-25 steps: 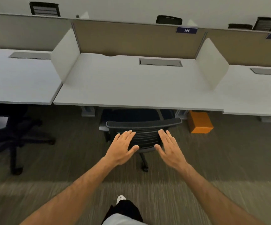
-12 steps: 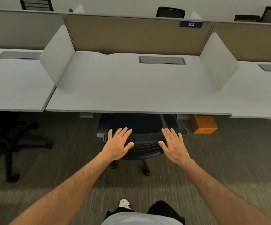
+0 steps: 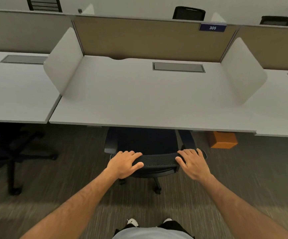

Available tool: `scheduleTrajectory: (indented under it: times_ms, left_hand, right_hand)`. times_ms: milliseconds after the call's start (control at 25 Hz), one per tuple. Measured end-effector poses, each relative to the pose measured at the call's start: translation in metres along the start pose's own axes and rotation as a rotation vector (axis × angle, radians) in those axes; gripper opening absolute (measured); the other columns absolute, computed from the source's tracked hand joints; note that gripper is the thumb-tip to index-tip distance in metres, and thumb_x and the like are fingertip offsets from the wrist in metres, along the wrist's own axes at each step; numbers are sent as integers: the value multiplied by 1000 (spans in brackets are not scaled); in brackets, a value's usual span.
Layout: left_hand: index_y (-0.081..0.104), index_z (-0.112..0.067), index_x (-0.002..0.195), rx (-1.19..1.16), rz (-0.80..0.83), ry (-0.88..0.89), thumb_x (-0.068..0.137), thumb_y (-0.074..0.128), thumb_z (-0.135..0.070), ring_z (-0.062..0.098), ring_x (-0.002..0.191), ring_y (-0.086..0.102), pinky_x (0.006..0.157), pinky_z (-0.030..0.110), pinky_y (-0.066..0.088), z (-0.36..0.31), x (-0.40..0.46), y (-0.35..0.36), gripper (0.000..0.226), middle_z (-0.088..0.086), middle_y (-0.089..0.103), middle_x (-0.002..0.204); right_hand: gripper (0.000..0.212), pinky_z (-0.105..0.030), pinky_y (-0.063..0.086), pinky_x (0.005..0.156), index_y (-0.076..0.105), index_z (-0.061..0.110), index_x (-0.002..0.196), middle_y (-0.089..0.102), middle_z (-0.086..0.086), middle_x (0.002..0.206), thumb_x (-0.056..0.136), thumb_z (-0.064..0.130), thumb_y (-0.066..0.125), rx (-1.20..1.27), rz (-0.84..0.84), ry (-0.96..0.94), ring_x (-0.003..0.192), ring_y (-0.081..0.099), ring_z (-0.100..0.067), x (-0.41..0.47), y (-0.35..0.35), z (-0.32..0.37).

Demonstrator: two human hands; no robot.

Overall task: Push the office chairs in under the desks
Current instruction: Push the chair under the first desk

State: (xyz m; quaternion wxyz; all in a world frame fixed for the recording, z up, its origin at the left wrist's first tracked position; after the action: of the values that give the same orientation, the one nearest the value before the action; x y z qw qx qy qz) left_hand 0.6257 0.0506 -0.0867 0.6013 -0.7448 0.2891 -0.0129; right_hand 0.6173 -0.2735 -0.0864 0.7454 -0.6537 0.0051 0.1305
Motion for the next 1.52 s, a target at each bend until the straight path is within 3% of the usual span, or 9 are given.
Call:
scheduleTrajectory:
  times_ms: [280,1000,1240,1520]
  left_hand:
    - [35,-30,156,-11,-53,40,94,7,-78,16,129,54,108,40,40,7,11,-6,83,-4,55,146]
    - [40,-30,154,3,-98,0,100,14,-70,11,117,60,104,37,45,45,89,-47,72,-8,62,136]
    - [40,-31,153,17,-88,13,97,11,-74,10,117,59,106,37,45,72,113,-58,76,-9,62,137]
    - [39,-33,154,48,-57,61,98,10,-74,12,121,58,107,39,42,99,134,-73,75,-8,61,140]
  right_hand:
    - [60,-51,33,114,65,30,124,68,6,124,102,59,17,-34,-79,3,119,59,-18,20,-1,-1]
    - [61,-49,33,112,64,27,125,68,5,123,100,58,18,-33,-37,3,118,59,-19,117,-25,-9]
    - [52,-50,32,113,66,26,126,69,4,124,102,55,29,-28,-69,42,119,59,-20,144,-25,-1]
    - [66,-50,32,112,68,25,124,70,6,120,98,61,19,-3,-76,75,115,61,-17,163,-23,11]
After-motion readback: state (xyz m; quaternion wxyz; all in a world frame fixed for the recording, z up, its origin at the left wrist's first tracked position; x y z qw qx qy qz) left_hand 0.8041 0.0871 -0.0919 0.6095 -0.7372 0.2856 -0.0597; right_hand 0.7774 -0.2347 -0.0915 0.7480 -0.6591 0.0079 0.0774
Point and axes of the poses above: each hand's wrist, its own x-axis towards the middle knuckle, its own y-axis out of the palm, z = x × y, the point moved 3 cm from there along x, towards the middle knuckle
